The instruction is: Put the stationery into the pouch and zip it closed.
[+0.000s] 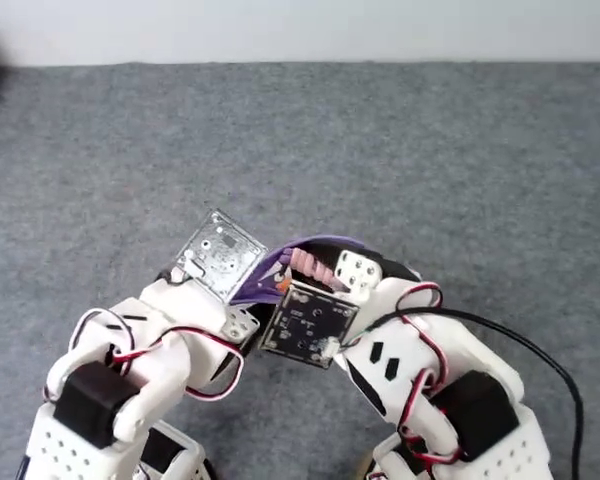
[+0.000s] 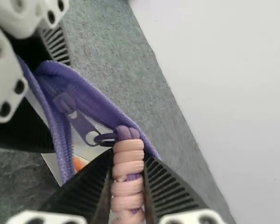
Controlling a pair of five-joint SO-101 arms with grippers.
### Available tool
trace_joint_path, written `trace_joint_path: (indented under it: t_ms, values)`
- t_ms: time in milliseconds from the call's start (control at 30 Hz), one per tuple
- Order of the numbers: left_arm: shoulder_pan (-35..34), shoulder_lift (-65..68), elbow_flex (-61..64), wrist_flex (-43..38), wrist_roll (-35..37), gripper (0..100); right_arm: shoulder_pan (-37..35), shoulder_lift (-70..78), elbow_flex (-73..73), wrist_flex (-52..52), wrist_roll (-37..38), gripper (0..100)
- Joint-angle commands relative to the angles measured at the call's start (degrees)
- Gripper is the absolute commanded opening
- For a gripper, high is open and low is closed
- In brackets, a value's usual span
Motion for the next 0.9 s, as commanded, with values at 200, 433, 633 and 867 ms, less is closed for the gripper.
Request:
trace_joint_path:
  t_ms: [200, 433, 633, 867]
  values:
    - [1.14, -0.53, -8.66, -1.49, 5.36, 9, 1.71, -4.00, 4.22, 0.13, -2.46, 0.7]
    - [4.04, -0.53, -14.11, -1.41, 7.30, 1, 2.68, -4.88, 4.22, 0.13, -6.51, 0.7]
    - [4.48, -0.53, -15.16, -1.32, 10.20, 1, 5.67, -4.88, 4.04, 0.13, -6.86, 0.7]
    - [4.57, -0.35, -13.41, -0.35, 11.16, 1, 3.74, -4.88, 4.04, -3.12, -6.86, 0.7]
